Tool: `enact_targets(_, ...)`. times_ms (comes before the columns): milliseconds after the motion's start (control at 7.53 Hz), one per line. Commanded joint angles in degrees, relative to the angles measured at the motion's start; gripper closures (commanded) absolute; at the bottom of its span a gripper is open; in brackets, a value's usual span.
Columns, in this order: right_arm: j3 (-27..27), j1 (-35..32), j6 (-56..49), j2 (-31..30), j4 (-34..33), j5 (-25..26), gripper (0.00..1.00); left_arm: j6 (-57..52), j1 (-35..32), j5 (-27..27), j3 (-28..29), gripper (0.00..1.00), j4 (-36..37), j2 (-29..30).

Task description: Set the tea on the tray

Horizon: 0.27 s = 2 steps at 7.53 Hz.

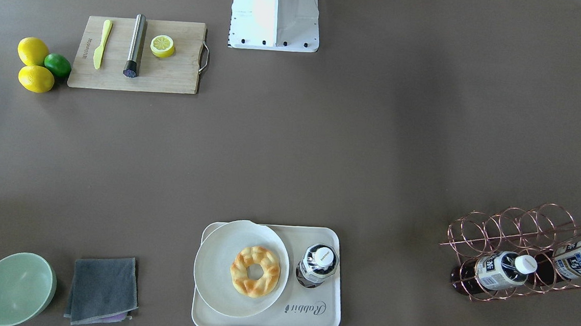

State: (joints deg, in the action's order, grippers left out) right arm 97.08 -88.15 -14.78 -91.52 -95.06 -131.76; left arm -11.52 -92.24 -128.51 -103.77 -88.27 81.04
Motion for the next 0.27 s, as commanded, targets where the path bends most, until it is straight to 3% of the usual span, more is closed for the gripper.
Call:
enact_targets(0,0.12,0.00,-0.25,-0.23,0.05,-0.16,0.00,0.00,0.04,0.01,-0.55,0.03,-1.11,0.08)
enact_targets(133,0.12,0.00,-0.25,-0.23,0.05,-0.25,0.00,0.00,0.04,1.15,-0.38,0.03,-2.51,-0.01)
